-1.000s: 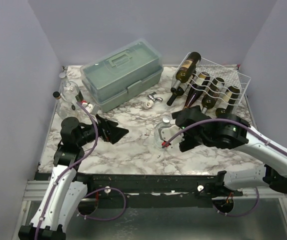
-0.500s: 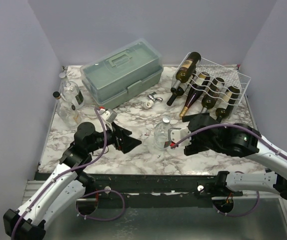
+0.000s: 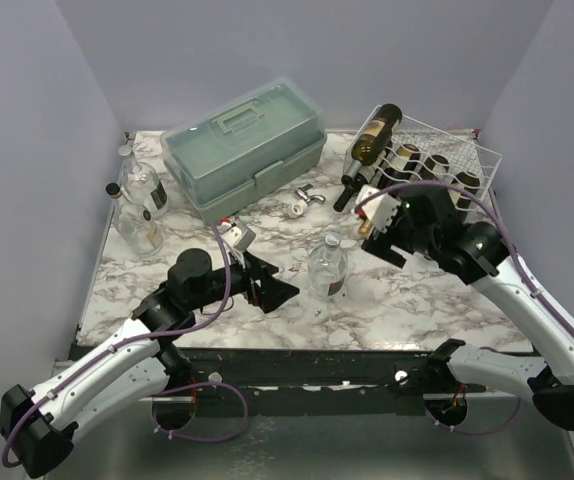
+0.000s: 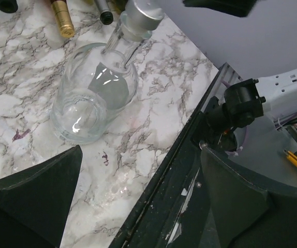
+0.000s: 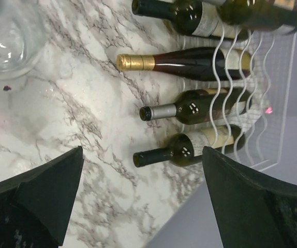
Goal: Take the wine bottle off the wine rack
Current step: Move the wine bottle to the center of the board.
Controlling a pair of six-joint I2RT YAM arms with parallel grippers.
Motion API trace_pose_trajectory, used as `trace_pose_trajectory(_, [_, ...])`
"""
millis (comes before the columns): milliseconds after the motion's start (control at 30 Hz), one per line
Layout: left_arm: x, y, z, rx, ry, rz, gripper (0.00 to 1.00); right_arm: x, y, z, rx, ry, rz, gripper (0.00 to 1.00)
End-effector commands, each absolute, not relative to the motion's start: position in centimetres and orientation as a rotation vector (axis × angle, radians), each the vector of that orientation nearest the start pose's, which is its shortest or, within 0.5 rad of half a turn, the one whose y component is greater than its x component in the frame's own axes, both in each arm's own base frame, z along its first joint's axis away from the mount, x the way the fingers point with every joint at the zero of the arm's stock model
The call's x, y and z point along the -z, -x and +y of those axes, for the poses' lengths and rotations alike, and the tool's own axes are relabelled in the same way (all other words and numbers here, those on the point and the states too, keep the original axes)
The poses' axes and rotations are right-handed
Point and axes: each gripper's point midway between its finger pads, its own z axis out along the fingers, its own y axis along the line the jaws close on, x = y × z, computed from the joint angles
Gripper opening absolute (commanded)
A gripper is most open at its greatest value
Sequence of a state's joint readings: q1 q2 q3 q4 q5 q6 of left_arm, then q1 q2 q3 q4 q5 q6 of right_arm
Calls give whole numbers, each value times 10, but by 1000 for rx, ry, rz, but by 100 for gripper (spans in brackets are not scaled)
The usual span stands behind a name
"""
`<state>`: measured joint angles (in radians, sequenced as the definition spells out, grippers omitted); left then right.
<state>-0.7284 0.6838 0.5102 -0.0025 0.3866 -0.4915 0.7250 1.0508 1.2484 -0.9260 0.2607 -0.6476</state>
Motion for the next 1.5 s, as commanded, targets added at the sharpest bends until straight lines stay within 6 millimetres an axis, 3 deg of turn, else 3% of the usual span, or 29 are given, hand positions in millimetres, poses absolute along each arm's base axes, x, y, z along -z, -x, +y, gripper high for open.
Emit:
trace_pose_trajectory(0, [-246,-162,-262,1135,-588,1679,99,-260,-282,133,17,1090,1950,100])
trace_pose_trajectory(100, [-248,-161,-266,1116,-609,1646,99,-268,-297,129,-122,920,1994,99])
trace_pose_trajectory(267, [-256,-175,-263,1050,-488,1648,99,-289,-298,130,-307,669,1937,99])
trace_pose_trajectory(433, [-269,-186,-264,997,-372,1653,99,-270,-291,144,-446,596,1966,100])
trace_pose_trajectory(533, [-276,-189,-269,963,-326,1660,99,-258,-295,132,-491,532,1976,100])
trace_pose_trajectory(733, [-283,-198,-282,832,-259,1695,99,-237,-290,122,-514,505,1966,99])
trace_pose_trajectory(900, [-280,-201,-297,638,-281,1769,99,-202,-284,99,-504,424,1935,99])
trace_pose_trajectory(1100, [-276,-211,-315,403,-360,1796,99,-213,-286,88,-433,408,1933,100])
trace_pose_trajectory(1233, [-272,-222,-324,295,-389,1796,99,-210,-287,84,-402,400,1941,100])
trace_pose_trajectory(1467, [-266,-230,-346,275,-404,1832,94,-210,-288,82,-391,404,1942,100])
